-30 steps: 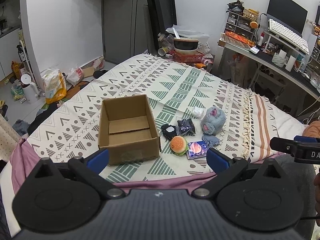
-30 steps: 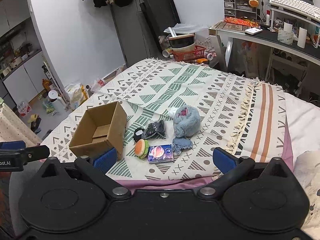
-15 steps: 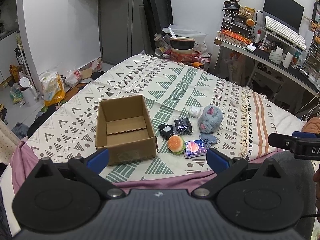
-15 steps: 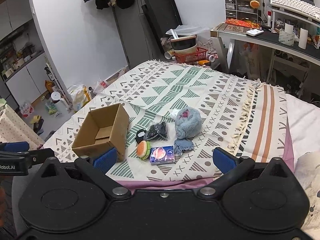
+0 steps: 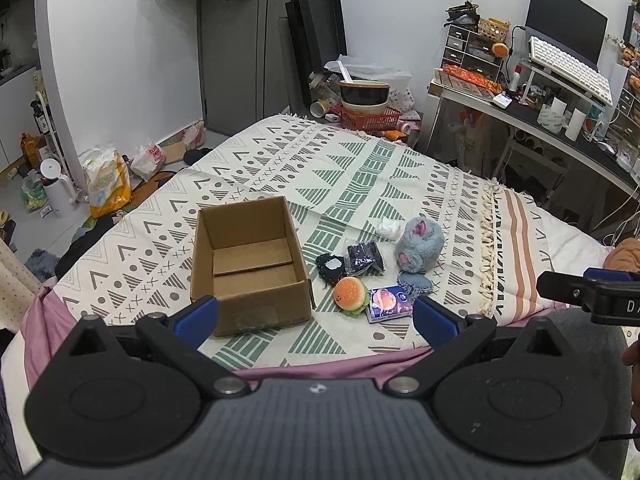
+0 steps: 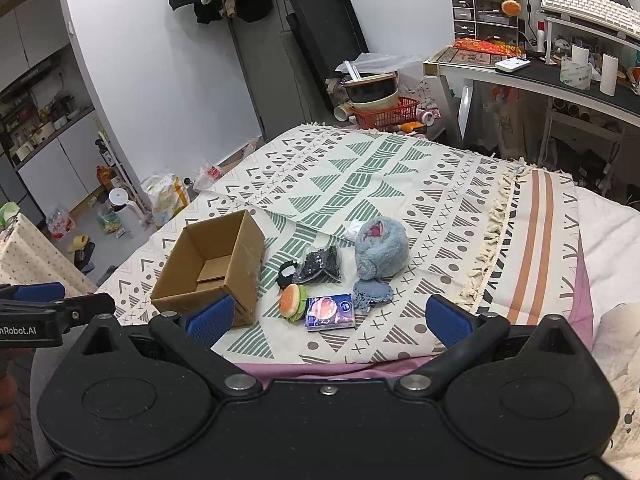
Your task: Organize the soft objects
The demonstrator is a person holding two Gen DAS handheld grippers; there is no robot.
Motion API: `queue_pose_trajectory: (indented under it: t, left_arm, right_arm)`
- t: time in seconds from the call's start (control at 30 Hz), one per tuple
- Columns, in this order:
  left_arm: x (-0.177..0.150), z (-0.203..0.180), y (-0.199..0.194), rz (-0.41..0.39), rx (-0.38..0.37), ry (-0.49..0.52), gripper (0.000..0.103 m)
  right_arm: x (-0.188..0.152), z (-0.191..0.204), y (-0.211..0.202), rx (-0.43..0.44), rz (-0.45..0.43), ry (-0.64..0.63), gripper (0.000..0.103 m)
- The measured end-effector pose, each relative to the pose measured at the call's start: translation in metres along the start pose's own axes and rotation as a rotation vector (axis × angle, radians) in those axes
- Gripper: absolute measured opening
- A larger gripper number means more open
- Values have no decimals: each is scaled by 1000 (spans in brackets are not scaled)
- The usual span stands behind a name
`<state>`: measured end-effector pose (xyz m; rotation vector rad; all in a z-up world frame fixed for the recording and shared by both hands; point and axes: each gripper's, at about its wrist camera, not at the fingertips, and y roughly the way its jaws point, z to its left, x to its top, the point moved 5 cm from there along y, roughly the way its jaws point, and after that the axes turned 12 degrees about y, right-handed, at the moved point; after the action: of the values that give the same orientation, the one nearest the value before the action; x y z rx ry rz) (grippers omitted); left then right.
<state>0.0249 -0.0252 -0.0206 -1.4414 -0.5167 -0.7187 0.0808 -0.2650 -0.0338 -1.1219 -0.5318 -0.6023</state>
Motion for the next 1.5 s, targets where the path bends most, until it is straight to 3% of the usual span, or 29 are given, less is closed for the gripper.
queue_pose_trajectory:
  t: [0.77, 1.23, 1.5]
  left_arm:
    - [-1, -3, 25, 9, 3, -39, 102]
    - [10, 10, 62, -10, -8, -175, 102]
    - [17, 4, 95, 12, -14, -184, 101]
  right_arm:
    - [5, -7, 19, 44, 8, 42, 103]
    - [18, -26, 64, 34, 60, 168, 103]
    - [29, -41, 101, 10, 108, 234, 103]
